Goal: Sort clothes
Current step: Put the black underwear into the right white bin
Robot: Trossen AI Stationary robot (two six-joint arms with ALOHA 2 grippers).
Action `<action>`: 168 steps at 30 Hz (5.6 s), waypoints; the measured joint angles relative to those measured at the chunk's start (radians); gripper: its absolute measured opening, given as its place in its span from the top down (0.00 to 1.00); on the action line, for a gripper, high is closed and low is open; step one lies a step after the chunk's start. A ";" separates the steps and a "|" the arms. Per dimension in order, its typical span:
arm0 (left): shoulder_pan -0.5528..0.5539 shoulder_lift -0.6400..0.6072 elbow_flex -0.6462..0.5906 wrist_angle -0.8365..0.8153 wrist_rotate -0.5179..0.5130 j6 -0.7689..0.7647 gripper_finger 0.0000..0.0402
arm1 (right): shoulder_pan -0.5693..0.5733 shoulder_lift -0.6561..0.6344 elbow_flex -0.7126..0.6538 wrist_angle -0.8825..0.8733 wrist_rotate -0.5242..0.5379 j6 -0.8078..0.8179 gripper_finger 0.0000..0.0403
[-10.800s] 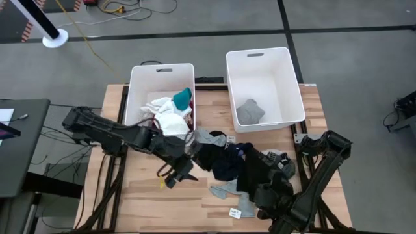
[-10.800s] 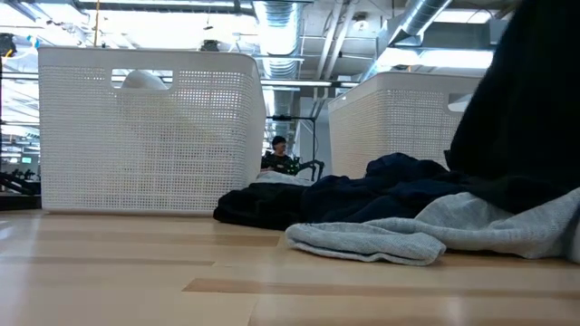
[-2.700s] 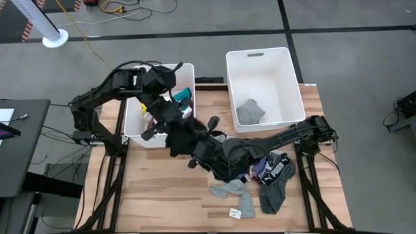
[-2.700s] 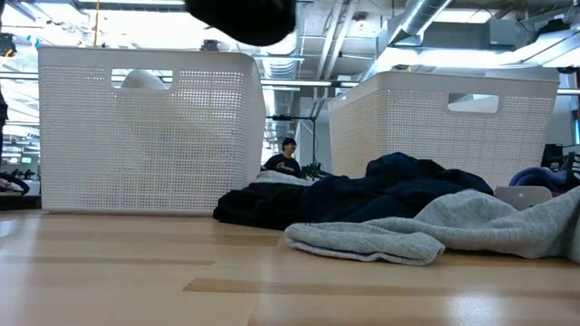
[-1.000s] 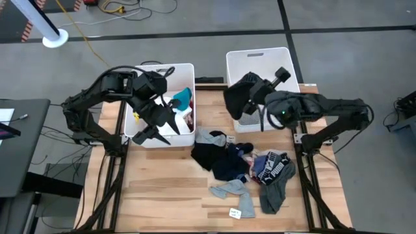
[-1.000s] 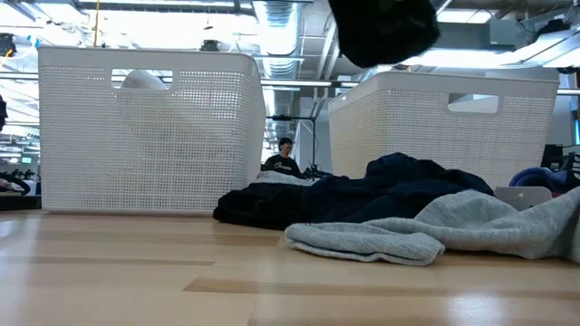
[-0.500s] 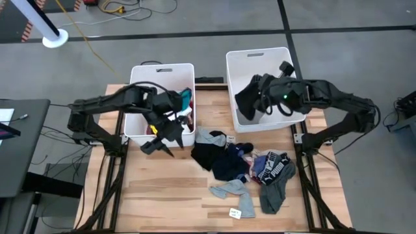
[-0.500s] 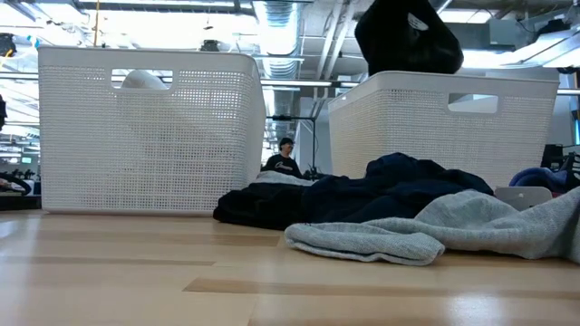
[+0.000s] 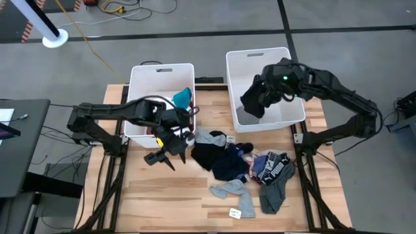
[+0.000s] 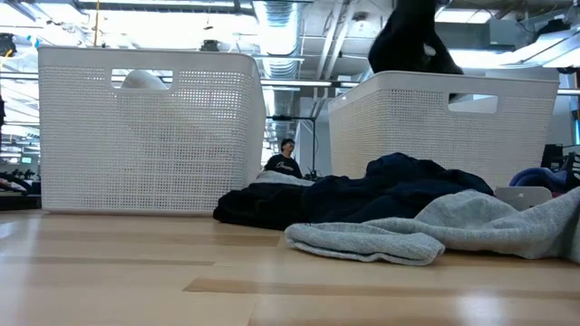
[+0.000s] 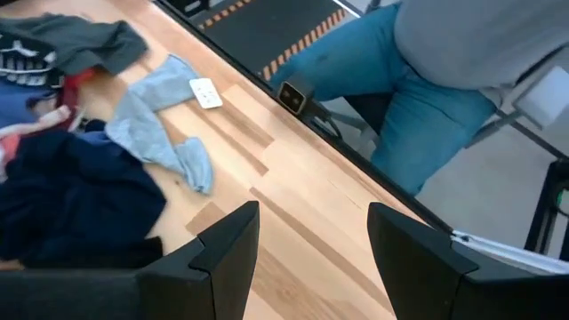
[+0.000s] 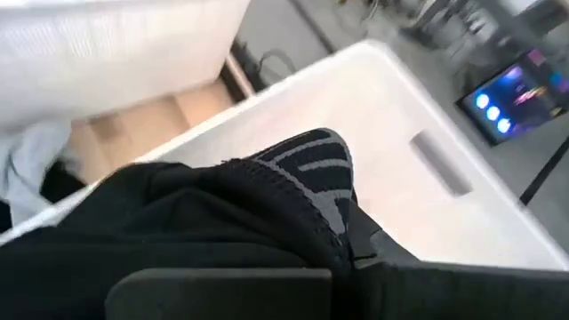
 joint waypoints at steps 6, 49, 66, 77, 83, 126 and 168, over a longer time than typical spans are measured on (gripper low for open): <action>-0.031 -0.001 -0.063 0.071 0.011 0.018 0.49 | -0.112 0.001 -0.166 0.072 -0.089 0.026 1.00; -0.161 -0.001 -0.667 0.984 -0.174 -0.141 0.49 | -0.298 0.001 -0.597 0.194 -0.150 0.245 0.92; -0.241 0.188 -0.668 1.117 -0.804 -0.132 0.49 | -0.287 0.001 -0.596 0.213 -0.154 0.262 0.86; -0.195 0.281 -0.656 1.165 -0.893 -0.175 0.49 | -0.286 0.001 -0.596 0.210 -0.155 0.251 0.53; -0.159 0.328 -0.654 1.158 -0.889 -0.211 0.49 | -0.266 0.001 -0.596 0.209 -0.155 0.252 0.39; -0.159 0.343 -0.655 1.073 -0.783 -0.237 0.99 | 0.093 -0.223 -0.393 0.172 -0.153 0.401 0.36; -0.278 0.047 -0.313 0.652 -1.113 -0.125 1.00 | 0.704 0.100 -0.394 0.486 -0.008 0.303 0.36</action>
